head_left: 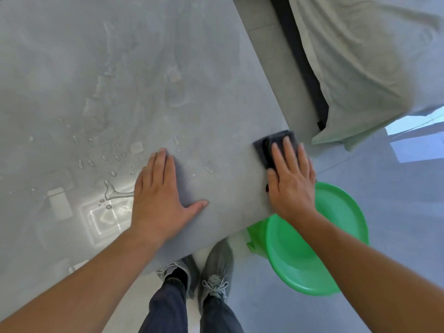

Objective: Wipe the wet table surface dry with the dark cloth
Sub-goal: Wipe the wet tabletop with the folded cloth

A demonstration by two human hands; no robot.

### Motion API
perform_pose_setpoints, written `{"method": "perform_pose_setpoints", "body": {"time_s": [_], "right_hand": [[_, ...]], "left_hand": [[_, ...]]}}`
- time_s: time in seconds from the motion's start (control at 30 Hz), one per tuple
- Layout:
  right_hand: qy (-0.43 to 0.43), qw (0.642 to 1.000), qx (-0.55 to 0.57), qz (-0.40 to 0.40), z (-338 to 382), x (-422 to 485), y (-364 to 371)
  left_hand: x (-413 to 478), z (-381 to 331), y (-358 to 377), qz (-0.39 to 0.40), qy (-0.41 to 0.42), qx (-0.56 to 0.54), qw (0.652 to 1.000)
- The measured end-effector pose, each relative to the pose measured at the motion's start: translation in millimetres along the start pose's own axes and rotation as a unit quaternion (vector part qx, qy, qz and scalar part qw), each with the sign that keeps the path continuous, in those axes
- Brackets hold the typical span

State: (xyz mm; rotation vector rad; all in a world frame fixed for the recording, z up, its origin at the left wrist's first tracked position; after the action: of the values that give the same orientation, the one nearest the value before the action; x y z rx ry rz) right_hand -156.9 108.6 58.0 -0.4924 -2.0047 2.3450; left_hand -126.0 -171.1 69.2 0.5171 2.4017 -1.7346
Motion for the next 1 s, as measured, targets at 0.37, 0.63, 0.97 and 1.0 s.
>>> {"method": "perform_pose_setpoints", "body": {"time_s": [0.37,0.63,0.97,1.0], "right_hand": [[-0.02,0.999,-0.024,0.009,-3.9,-37.7,12.1],[-0.153,0.988,-0.023,0.01,62.6,-78.7,29.6],[-0.096,0.995,0.011,-0.01,103.5,-23.0,29.7],[-0.099,0.995,0.007,-0.012,108.2,-28.8,31.2]], "left_hand": [[-29.2,-8.3,6.1,-0.029,-0.052,-0.013,0.998],[-39.8,26.6,0.5,-0.034,0.013,-0.02,0.999],[-10.9,48.8,-19.2,-0.094,0.011,-0.012,0.995],[-5.6,53.8,-19.8,-0.091,0.003,-0.003,0.996]]}}
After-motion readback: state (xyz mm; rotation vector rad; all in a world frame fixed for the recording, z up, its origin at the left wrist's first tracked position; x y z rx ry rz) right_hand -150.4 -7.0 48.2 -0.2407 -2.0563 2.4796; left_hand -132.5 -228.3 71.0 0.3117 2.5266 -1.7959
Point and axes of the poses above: each hand's wrist, its own x-axis towards the middle knuckle, its own y-axis out of the palm, z = x × y, the point moved 4 cm from there along x, towards the middle knuckle, and after that the axes turned 12 degrees about y, right-handed, at the moved point
